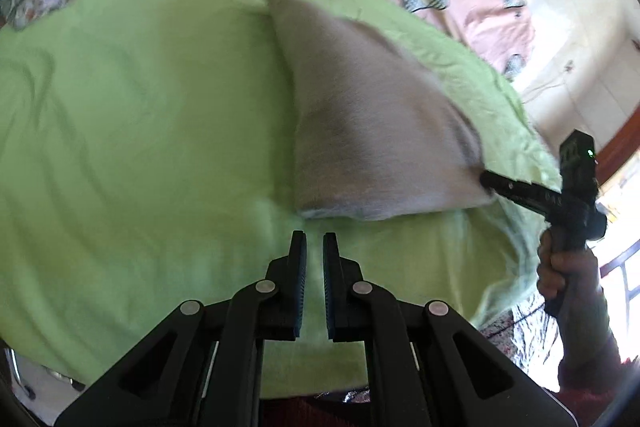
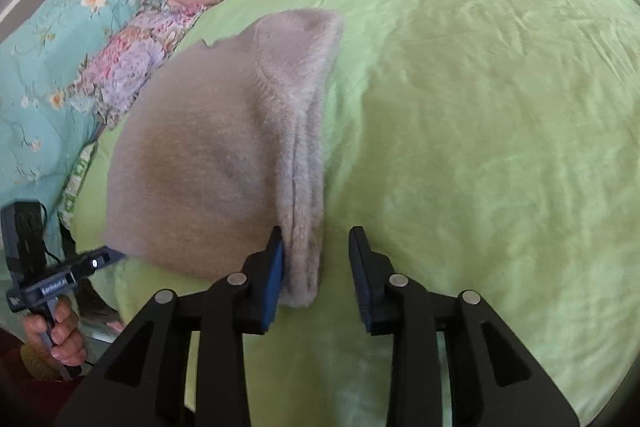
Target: Fold small clothes
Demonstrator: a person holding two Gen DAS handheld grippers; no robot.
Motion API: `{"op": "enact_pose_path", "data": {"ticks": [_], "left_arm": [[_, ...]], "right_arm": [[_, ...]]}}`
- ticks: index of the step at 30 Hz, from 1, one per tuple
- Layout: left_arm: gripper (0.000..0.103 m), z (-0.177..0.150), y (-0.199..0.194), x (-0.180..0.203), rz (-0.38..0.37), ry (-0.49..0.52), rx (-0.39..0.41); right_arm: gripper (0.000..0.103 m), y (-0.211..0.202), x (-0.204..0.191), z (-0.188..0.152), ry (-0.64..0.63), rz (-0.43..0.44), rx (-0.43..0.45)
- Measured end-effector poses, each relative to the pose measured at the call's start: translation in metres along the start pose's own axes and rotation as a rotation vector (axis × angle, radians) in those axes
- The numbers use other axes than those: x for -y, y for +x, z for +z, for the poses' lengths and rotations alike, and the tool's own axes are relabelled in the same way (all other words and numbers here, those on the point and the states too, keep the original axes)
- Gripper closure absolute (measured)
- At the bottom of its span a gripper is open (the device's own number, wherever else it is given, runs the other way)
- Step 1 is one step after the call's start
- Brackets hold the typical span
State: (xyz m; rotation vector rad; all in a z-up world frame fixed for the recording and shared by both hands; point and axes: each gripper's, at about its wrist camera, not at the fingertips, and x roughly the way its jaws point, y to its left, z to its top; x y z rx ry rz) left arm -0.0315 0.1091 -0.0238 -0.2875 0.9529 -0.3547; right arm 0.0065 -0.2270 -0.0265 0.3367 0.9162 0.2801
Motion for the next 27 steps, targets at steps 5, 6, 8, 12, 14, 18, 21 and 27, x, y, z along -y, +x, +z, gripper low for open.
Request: {"op": "enact_pose_path", "data": {"ticks": [5, 6, 8, 12, 14, 18, 21, 27], "left_arm": [[0.093, 0.039, -0.016, 0.027, -0.078, 0.064, 0.099], [0.092, 0.049, -0.012, 0.032, -0.085, 0.078, 0.112], [0.090, 0.072, -0.002, 0.042, -0.077, 0.118, 0.126], [0.090, 0.101, 0.030, 0.049, 0.023, 0.168, 0.120], [0.090, 0.115, 0.045, 0.043, 0.030, 0.160, 0.106], [0.096, 0.126, 0.076, 0.022, 0.058, 0.125, 0.030], [0.096, 0.126, 0.092, 0.013, 0.039, 0.115, 0.015], [0.097, 0.126, 0.099, 0.006, 0.018, 0.106, 0.011]], "right_arm": [[0.068, -0.033, -0.014, 0.028, 0.025, 0.049, 0.131], [0.068, -0.032, -0.021, 0.035, 0.015, 0.076, 0.142], [0.068, -0.024, -0.039, 0.047, -0.017, 0.108, 0.148], [0.068, 0.007, -0.060, 0.063, -0.050, 0.076, 0.118], [0.068, 0.019, -0.063, 0.068, -0.062, 0.079, 0.095], [0.069, 0.045, -0.065, 0.073, -0.108, 0.041, 0.031], [0.072, 0.071, -0.056, 0.072, -0.117, -0.007, -0.035], [0.073, 0.090, -0.040, 0.084, -0.118, -0.046, -0.028]]}}
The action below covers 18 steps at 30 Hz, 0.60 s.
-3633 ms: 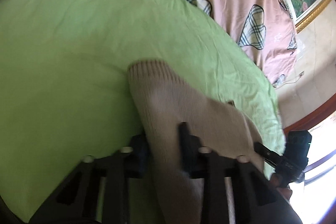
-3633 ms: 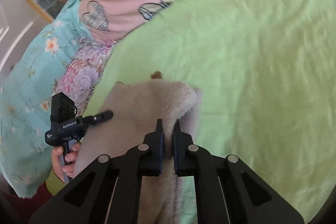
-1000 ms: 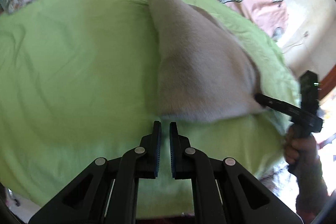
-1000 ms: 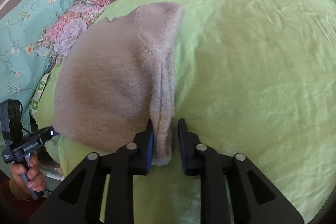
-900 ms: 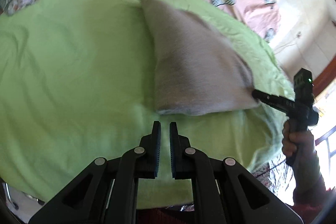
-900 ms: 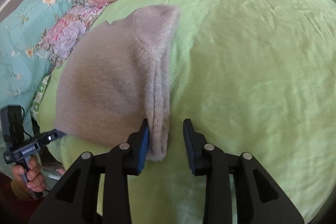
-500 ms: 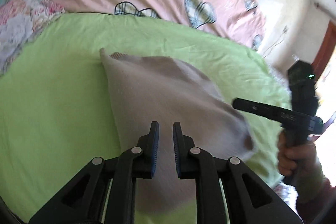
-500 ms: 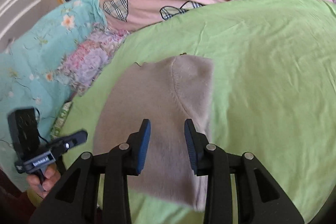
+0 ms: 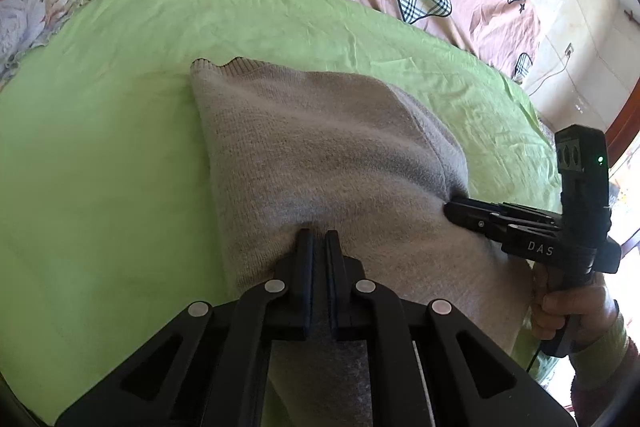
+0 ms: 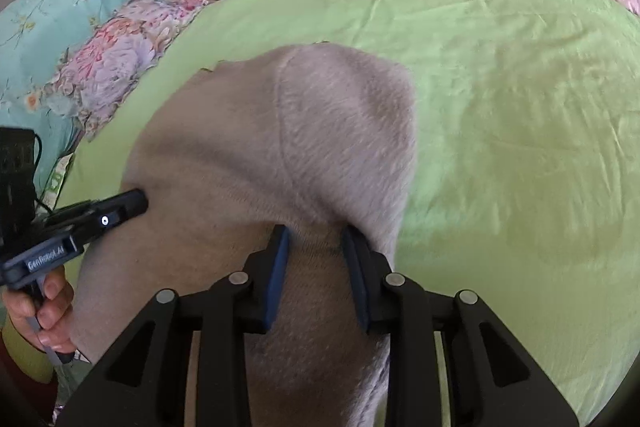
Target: Fold small clothes
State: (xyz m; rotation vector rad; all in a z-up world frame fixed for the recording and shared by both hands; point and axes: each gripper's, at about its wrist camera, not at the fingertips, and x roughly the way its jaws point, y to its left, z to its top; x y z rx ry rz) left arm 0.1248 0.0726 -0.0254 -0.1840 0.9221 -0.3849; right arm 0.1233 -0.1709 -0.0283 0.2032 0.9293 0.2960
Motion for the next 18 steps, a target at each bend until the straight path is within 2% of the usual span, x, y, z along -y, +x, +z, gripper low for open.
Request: {"op": "enact_pose_path", "data": {"ticks": [6, 9, 11, 15, 18], "left_arm": [[0.097, -0.005, -0.024, 0.012, 0.013, -0.002, 0.036], [0.097, -0.017, -0.051, 0.020, 0.007, 0.022, 0.071], [0.097, -0.031, -0.068, 0.026, -0.022, 0.041, 0.079], [0.097, -0.063, -0.084, 0.037, -0.079, 0.067, 0.055], [0.097, -0.087, -0.073, 0.039, -0.037, 0.085, -0.015]], "right_arm": [[0.073, -0.017, 0.000, -0.004, 0.032, 0.037, 0.029], [0.070, -0.038, -0.011, -0.014, 0.040, 0.054, 0.058], [0.070, -0.056, -0.017, -0.024, 0.033, 0.059, 0.080], [0.070, -0.085, -0.028, -0.049, 0.000, 0.097, 0.107], [0.070, -0.090, -0.033, -0.070, -0.016, 0.116, 0.077]]}}
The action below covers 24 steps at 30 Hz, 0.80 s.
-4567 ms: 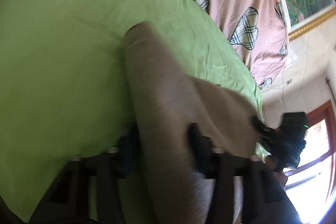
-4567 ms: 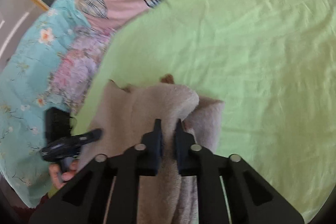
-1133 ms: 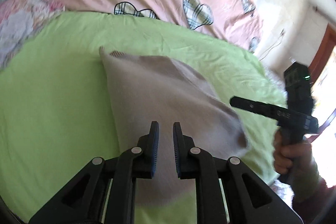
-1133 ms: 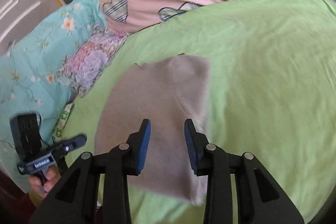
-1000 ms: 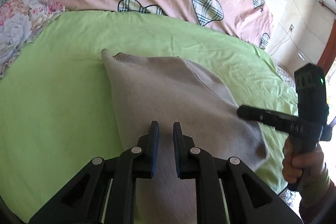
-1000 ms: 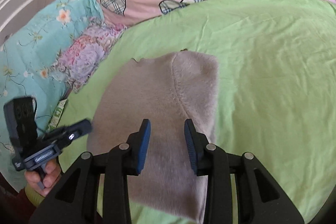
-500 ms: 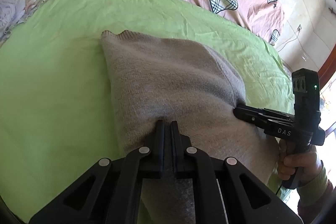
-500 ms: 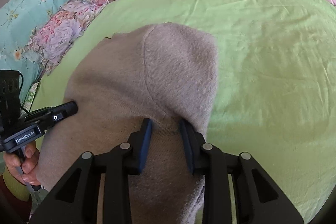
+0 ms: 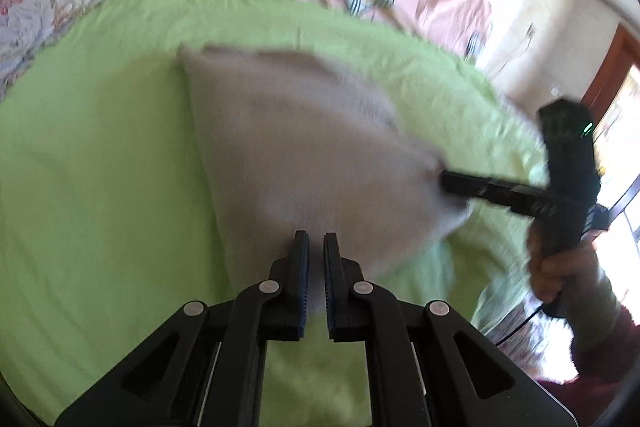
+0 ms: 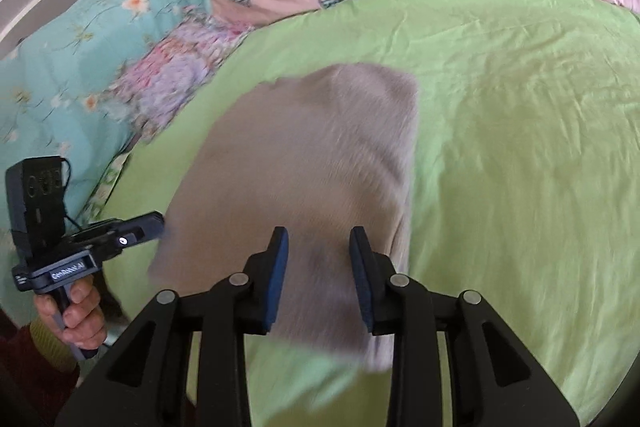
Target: Fold small clothes
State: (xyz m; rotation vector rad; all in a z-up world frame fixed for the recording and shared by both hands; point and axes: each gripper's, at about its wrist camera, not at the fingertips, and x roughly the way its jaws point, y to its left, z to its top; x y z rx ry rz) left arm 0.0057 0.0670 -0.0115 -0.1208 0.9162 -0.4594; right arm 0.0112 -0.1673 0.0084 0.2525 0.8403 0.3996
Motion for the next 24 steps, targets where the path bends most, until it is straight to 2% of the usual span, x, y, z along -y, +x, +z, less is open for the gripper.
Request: {"op": "enact_pose_path", "data": {"ticks": [1, 2, 4, 6, 9, 14, 18, 20, 23, 24], "left_arm": [[0.097, -0.006, 0.007, -0.003, 0.021, -0.009, -0.024], [0.098, -0.011, 0.014, -0.010, 0.009, -0.040, -0.051], [0.098, -0.014, 0.016, -0.015, -0.023, -0.077, -0.044], [0.098, -0.013, 0.016, -0.009, 0.002, -0.059, -0.045], [0.098, -0.015, 0.015, -0.002, 0.033, -0.035, -0.042], [0.098, -0.016, 0.013, -0.014, -0.016, -0.110, -0.038], [0.098, -0.016, 0.007, -0.012, -0.002, -0.110, -0.033], [0.096, -0.017, 0.002, -0.009, 0.023, -0.103, -0.027], [0.086, -0.018, -0.009, -0.002, 0.068, -0.089, -0.006], [0.077, -0.019, -0.013, 0.001, 0.081, -0.083, 0.003]], "right_arm": [[0.070, 0.002, 0.001, -0.007, -0.007, -0.012, -0.017], [0.070, 0.006, 0.004, -0.014, -0.013, -0.044, -0.043], [0.071, 0.019, 0.014, -0.026, -0.007, -0.087, -0.092], [0.071, 0.019, 0.019, -0.031, 0.001, -0.073, -0.064], [0.071, 0.019, 0.013, -0.031, -0.024, -0.099, -0.064], [0.071, 0.018, 0.016, -0.035, -0.017, -0.093, -0.051], [0.071, 0.011, 0.015, -0.037, -0.018, -0.118, -0.042], [0.070, 0.006, 0.014, -0.040, -0.003, -0.123, -0.038], [0.070, -0.007, 0.016, -0.043, 0.020, -0.187, -0.044], [0.070, -0.013, 0.017, -0.044, 0.033, -0.182, -0.040]]}}
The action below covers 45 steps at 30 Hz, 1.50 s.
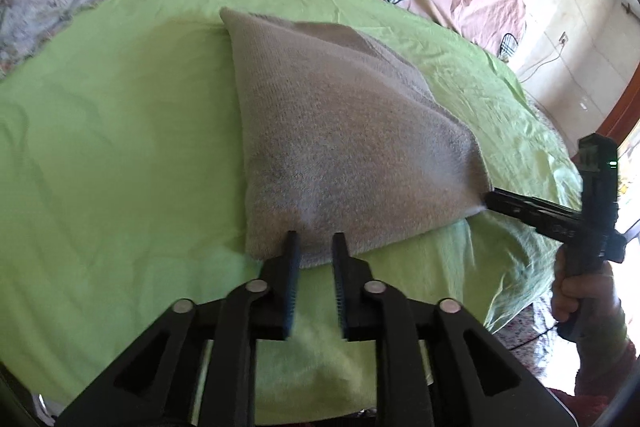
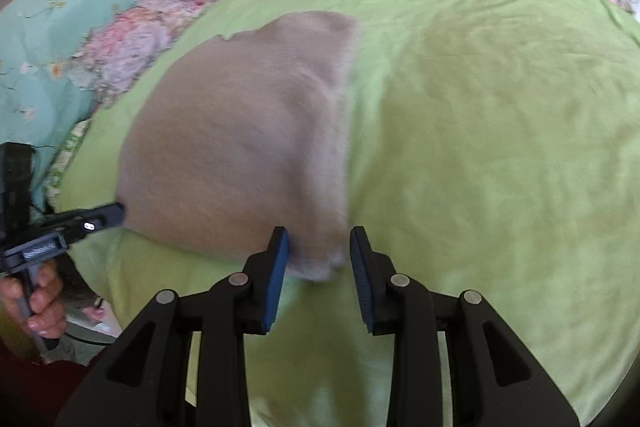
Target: Fold small clothes
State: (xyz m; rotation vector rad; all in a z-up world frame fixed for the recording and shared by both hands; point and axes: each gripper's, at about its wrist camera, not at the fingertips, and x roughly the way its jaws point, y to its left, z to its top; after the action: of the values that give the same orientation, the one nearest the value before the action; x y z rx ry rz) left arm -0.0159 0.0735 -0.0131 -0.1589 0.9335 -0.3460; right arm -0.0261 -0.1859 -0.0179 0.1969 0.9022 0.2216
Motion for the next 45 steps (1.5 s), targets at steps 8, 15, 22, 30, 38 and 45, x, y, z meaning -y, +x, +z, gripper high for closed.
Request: {"op": "enact_pose_path", "data": {"ticks": [8, 15, 22, 30, 38, 45], "left_arm": [[0.053, -0.021, -0.020, 0.011, 0.051, 0.004, 0.021], [0.031, -0.040, -0.036, 0.011, 0.099, 0.014, 0.030], [0.023, -0.037, -0.048, -0.004, 0.172, -0.024, 0.059], [0.020, -0.033, -0.054, 0.006, 0.267, 0.025, 0.053], [0.020, -0.021, -0.046, 0.011, 0.328, 0.052, 0.050], [0.019, -0.007, -0.035, 0.006, 0.354, 0.057, 0.038]], "right_arm": [[0.065, -0.042, -0.012, -0.020, 0.004, 0.056, 0.108], [0.041, -0.041, -0.039, -0.038, -0.043, 0.070, 0.114], [0.028, -0.041, -0.040, -0.047, -0.016, 0.066, 0.101], [0.020, -0.047, -0.041, -0.047, -0.033, 0.064, 0.107], [0.017, -0.041, -0.042, -0.041, -0.046, 0.064, 0.103], [0.017, -0.033, -0.049, -0.029, -0.083, 0.054, 0.096]]}}
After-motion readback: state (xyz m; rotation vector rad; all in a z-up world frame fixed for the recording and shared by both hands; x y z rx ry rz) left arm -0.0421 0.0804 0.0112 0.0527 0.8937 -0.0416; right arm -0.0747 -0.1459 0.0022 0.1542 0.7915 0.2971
